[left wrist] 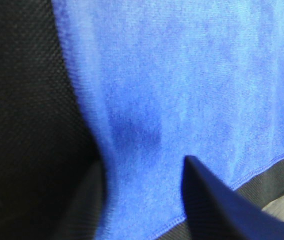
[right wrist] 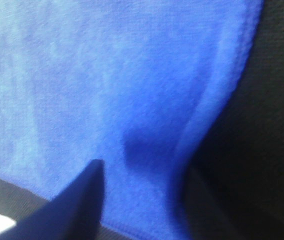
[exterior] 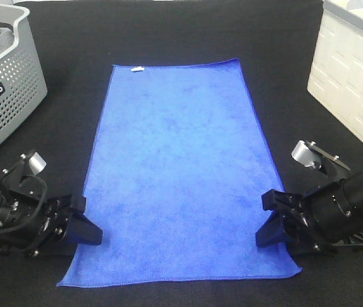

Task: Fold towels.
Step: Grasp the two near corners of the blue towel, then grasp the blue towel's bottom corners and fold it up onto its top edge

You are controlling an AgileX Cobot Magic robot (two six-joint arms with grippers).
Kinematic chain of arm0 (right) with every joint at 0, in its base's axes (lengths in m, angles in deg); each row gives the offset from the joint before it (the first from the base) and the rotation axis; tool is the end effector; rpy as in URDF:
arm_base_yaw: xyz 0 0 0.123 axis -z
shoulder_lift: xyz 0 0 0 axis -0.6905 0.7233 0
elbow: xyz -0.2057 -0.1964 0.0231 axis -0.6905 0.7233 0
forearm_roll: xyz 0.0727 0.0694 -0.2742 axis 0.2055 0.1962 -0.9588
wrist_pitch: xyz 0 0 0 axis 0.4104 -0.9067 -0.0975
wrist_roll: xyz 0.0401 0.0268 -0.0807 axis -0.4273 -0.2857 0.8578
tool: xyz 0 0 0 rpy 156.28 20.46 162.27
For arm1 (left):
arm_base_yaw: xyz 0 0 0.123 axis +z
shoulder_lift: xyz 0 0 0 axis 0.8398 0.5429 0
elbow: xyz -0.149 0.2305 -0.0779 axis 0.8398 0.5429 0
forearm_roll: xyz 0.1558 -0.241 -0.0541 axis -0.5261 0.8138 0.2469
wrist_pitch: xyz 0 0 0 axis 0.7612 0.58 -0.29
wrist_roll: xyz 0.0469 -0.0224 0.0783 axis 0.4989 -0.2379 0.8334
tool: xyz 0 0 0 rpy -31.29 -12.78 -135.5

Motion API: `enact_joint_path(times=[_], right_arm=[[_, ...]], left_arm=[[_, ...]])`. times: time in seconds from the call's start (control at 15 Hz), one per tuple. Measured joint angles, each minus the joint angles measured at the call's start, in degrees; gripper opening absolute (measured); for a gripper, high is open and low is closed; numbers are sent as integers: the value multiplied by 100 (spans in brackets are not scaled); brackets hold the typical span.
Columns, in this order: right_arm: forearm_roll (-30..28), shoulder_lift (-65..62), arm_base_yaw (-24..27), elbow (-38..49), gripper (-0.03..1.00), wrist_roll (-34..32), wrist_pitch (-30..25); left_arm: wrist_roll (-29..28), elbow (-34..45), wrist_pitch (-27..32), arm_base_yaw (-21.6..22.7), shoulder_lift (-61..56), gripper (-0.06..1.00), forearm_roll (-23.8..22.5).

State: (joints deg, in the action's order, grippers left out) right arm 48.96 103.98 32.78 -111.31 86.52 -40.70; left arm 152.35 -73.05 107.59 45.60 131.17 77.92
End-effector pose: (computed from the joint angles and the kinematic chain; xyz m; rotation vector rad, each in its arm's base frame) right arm 0.2349 0.0841 0.0509 0.0708 2.9266 0.6890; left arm 0.2411 -0.0999 0.0342 -0.2053 2.8267 -0.9344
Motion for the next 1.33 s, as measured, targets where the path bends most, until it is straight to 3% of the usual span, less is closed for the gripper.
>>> enact_joint_path(times=[0.13, 0.2, 0.27, 0.47, 0.67, 0.73, 0.87, 0.93, 1.33], right_arm=[[17, 40, -23, 11, 18, 0, 264], [17, 46, -23, 11, 6, 0, 338], [17, 63, -23, 11, 0, -29, 355], [-92, -46, -23, 11, 0, -126, 252], [-945, -487, -23, 23, 0, -974, 17], [-945, -487, -23, 23, 0, -974, 17], [-1541, -773, -23, 74, 0, -1541, -172], [-1753, -985, -23, 189, 0, -1719, -413], [-1828, -1851, -23, 968, 0, -1982, -940]], left_arm=[[86, -23, -23, -17, 143, 16, 103], [92, -40, -29, -17, 149, 4, 109], [115, -46, -29, -17, 149, 1, 109], [-63, -46, 86, -17, 132, 0, -241], [-607, -6, 178, 57, -332, 0, -997], [-607, -6, 178, 57, -332, 0, -997], [-882, 178, 183, 223, -808, 0, -1375], [-1123, 372, 218, 241, -1089, 0, -1730], [-2172, 957, 796, 246, -2280, 0, -2733]])
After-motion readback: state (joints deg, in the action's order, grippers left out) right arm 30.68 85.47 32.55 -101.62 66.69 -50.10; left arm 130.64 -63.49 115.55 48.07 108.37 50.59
